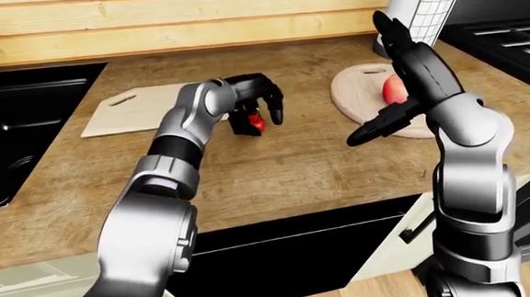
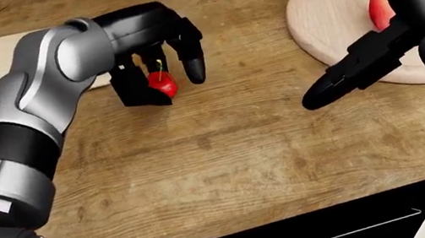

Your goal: Place the cherry and the pomegranate on separate cutting boards.

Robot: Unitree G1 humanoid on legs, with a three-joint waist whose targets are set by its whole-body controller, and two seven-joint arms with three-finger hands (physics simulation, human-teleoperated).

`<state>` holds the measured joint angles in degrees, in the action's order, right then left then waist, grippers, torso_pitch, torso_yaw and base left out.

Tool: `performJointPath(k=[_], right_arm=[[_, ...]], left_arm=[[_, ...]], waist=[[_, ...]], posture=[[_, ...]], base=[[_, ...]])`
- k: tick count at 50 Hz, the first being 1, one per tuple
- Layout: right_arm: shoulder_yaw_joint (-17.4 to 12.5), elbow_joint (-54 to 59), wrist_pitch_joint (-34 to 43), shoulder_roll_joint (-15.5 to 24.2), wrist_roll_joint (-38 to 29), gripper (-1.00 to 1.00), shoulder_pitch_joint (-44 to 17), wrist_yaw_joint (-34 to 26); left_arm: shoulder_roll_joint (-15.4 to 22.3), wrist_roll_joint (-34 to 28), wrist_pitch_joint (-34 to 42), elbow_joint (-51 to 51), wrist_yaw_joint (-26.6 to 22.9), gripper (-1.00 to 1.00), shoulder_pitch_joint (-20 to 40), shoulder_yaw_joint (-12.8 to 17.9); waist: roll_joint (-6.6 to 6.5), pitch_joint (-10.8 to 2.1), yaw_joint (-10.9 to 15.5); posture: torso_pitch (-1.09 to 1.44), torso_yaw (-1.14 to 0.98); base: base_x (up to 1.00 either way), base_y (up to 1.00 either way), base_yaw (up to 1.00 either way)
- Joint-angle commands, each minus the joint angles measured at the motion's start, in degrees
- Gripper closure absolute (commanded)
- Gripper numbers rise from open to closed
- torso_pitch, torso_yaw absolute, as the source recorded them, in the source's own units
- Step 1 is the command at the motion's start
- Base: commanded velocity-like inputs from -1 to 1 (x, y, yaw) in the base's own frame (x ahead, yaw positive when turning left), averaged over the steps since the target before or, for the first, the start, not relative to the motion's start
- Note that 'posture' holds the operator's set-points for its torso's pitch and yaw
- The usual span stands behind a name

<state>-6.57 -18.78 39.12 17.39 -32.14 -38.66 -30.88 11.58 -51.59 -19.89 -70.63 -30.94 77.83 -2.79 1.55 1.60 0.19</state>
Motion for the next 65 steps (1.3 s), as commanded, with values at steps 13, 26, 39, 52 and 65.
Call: performJointPath(k=[13, 26, 39, 52, 65], right_arm=[[-0.5, -1.9, -1.2, 0.3, -0.6, -1.0, -1.5, 0.7], [-0.5, -2.1, -0.9, 0.4, -0.6, -1.0, -1.8, 0.5], [-0.4, -2.1, -0.7, 0.2, -0.6, -1.0, -1.8, 0.7], [-0.3, -1.9, -1.8, -0.4, -0.3, -1.0, -0.4, 1.5], [-0.4, -1.3, -2.7, -0.7, 0.0, -1.0, 0.6, 2.2]], left_arm=[[1.3, 0.9, -1.3, 2.9, 0.9, 0.38, 3.9, 1.3], [4.5, 3.0, -0.3, 0.1, 4.6, 0.44, 8.6, 2.6], [8.3, 0.1, 3.5, -3.2, 11.9, 0.49, 8.5, 2.8], [9.9, -4.3, 8.7, -4.8, 19.9, 0.54, 6.4, 3.0], [10.1, -5.2, 13.4, -5.7, 28.8, 0.62, 4.8, 4.2]], waist=[[0.09, -1.77, 0.0], [-0.09, -1.55, -0.1], [-0.48, -1.6, -0.3], [-0.79, -1.81, -0.4], [-1.03, -2.02, -0.6]], posture=[[0.0, 0.0], [0.0, 0.0], [0.0, 0.0], [0.0, 0.0], [0.0, 0.0]], base=[[0.0, 0.0, 0.0], [0.0, 0.0, 0.0], [0.0, 0.0, 0.0], [0.0, 0.0, 0.0], [0.0, 0.0, 0.0]])
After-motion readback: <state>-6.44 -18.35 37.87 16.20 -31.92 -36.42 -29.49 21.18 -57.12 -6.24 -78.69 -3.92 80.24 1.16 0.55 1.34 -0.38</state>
